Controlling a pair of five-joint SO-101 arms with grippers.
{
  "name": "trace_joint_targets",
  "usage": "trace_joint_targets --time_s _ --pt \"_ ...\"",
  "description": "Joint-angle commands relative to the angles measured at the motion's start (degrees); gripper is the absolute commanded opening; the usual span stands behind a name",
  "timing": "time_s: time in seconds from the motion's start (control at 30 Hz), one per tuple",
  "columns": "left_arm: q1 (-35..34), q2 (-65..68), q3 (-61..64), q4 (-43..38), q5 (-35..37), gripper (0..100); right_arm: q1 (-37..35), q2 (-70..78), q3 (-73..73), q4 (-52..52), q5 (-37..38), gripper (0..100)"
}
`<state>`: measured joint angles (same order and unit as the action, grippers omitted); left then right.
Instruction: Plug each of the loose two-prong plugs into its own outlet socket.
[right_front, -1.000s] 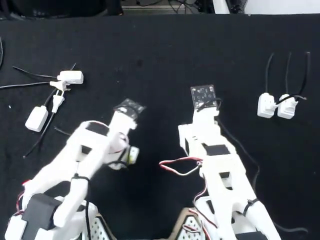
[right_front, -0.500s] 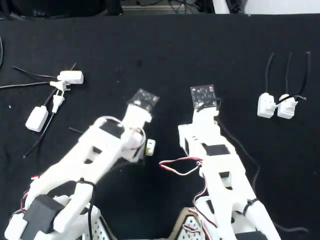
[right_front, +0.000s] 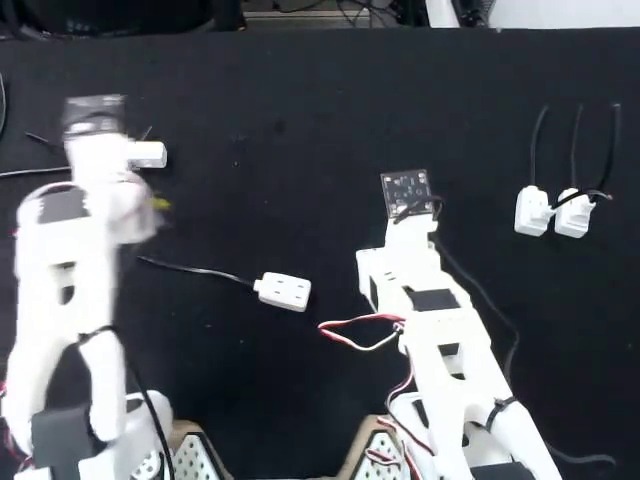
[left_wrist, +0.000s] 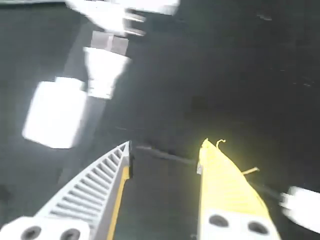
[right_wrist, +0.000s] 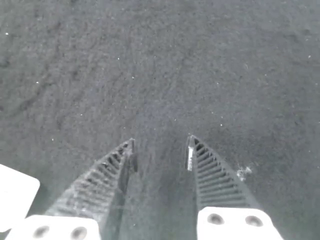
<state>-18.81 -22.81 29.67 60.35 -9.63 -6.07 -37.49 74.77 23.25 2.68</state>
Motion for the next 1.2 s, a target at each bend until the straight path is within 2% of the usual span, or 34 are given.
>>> trace_joint_targets --time_s 0.0,0.2,0.43,0.53,0.9,0.97,1.07,1.13,1.17 --pt "-8.5 -0.8 -3.7 -1.6 -13.7 22 1.1 -1.9 -1.9 -1.3 -0.2 15.9" --pt "-16.8 6.6 -8.0 -1.1 -22.2 22 1.1 -1.8 -1.9 -1.3 -0.2 15.9" --pt "-21.5 20.3 -15.5 11.4 -41.2 22 1.1 -1.8 -1.9 -1.3 -0.2 15.9" --pt "-21.9 25.6 -18.9 15.3 -45.5 22 1.1 -1.8 -1.9 -1.3 -0.2 15.9" --pt "-22.3 38.6 -23.5 16.6 -46.6 22 1.1 -1.8 -1.9 -1.3 -0.1 15.9" --pt "-23.0 38.7 -23.6 16.7 -46.7 17 1.1 -1.8 -1.9 -1.3 -0.1 15.9" --pt "-23.6 38.7 -23.0 17.1 -46.3 2 1.1 -1.8 -1.9 -1.3 -0.1 15.9" --pt "-24.5 38.7 -23.4 20.3 -46.4 5 1.1 -1.8 -1.9 -1.3 -0.1 15.9" --pt "-24.7 38.6 -24.1 21.9 -46.5 3 1.1 -1.8 -1.9 -1.3 -0.1 15.9"
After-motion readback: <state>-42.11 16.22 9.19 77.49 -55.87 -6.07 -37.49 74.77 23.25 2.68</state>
